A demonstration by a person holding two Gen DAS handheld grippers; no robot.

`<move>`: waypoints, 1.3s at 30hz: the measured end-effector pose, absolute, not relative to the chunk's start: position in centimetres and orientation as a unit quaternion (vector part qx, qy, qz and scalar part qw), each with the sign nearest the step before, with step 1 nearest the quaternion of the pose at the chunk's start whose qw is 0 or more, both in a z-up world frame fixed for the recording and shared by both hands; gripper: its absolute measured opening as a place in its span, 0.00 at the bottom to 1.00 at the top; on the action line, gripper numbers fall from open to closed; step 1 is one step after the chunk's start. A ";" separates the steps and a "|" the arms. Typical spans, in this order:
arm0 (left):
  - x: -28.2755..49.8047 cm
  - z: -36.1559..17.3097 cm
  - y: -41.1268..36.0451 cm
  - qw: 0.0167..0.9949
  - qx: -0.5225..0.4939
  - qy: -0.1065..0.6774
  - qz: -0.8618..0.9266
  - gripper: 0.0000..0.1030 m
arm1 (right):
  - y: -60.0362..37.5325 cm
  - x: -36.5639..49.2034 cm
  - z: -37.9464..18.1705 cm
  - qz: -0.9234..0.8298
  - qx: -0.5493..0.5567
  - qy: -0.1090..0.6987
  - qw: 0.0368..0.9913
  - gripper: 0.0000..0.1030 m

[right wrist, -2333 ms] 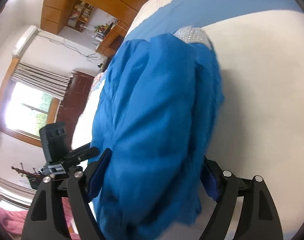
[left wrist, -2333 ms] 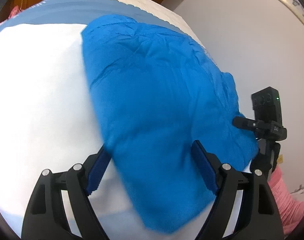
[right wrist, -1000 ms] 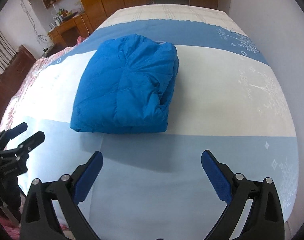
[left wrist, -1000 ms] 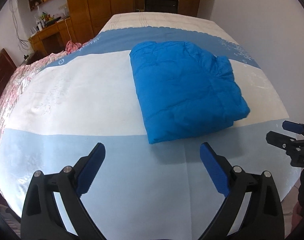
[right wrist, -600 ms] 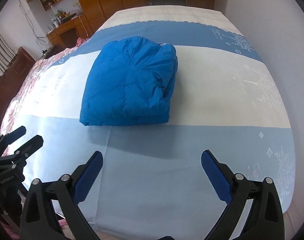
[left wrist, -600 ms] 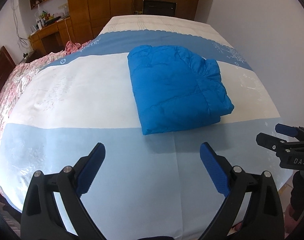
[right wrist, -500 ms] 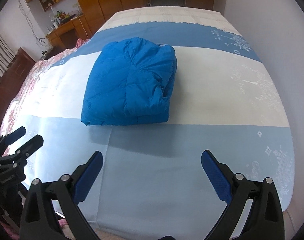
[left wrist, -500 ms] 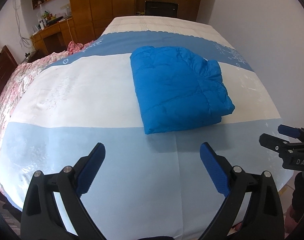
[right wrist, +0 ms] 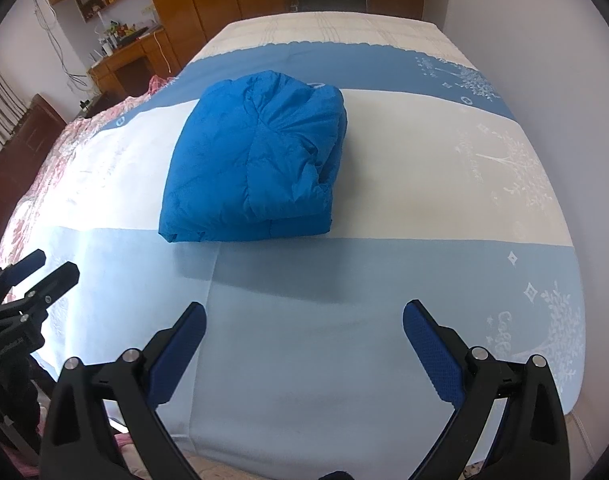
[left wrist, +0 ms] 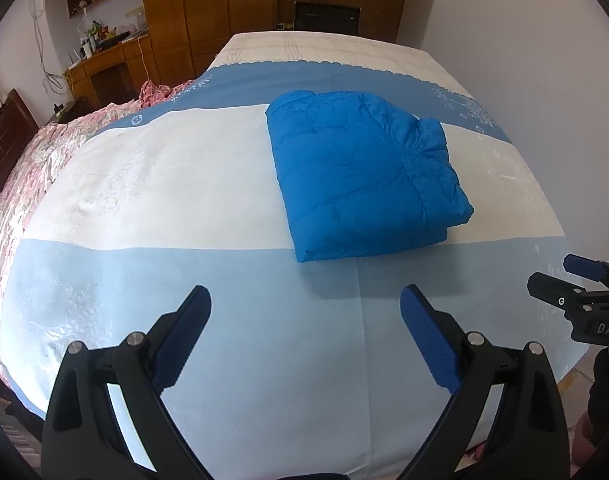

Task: Fold large clothes

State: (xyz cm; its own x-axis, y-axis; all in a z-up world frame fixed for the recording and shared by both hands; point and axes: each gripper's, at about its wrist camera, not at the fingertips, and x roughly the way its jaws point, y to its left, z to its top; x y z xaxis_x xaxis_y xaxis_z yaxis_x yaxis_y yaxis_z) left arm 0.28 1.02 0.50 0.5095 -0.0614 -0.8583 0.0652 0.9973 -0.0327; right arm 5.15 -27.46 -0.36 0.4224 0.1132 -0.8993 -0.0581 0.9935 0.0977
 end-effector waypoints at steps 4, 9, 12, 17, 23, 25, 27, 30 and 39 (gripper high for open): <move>0.3 0.4 1.0 0.869 0.003 0.493 -0.036 0.92 | -27.5 5.1 -0.3 0.053 0.027 0.535 0.843 0.96; 0.4 0.3 1.1 0.868 0.003 0.494 -0.036 0.92 | -27.4 5.1 -0.3 0.056 0.024 0.535 0.843 0.96; 0.4 0.3 1.0 0.869 0.004 0.494 -0.037 0.92 | -27.4 5.2 -0.2 0.056 0.024 0.535 0.843 0.96; 0.4 0.3 0.9 0.868 0.004 0.495 -0.037 0.92 | -27.4 5.2 -0.2 0.056 0.023 0.535 0.843 0.96; 0.4 0.4 0.9 0.868 0.005 0.495 -0.038 0.92 | -27.5 5.4 -0.3 0.055 0.024 0.536 0.842 0.96; 0.4 0.4 0.8 0.868 0.004 0.495 -0.038 0.92 | -27.5 5.4 -0.3 0.055 0.024 0.536 0.842 0.96; 0.4 0.4 0.9 0.868 0.004 0.495 -0.039 0.92 | -27.5 5.5 -0.3 0.055 0.023 0.536 0.842 0.96; 0.5 0.4 1.0 0.868 0.003 0.496 -0.043 0.92 | -27.6 5.5 -0.4 0.056 0.023 0.537 0.842 0.96; 0.7 0.4 1.4 0.868 0.008 0.494 -0.051 0.92 | -27.4 5.6 -0.6 0.057 0.022 0.538 0.841 0.96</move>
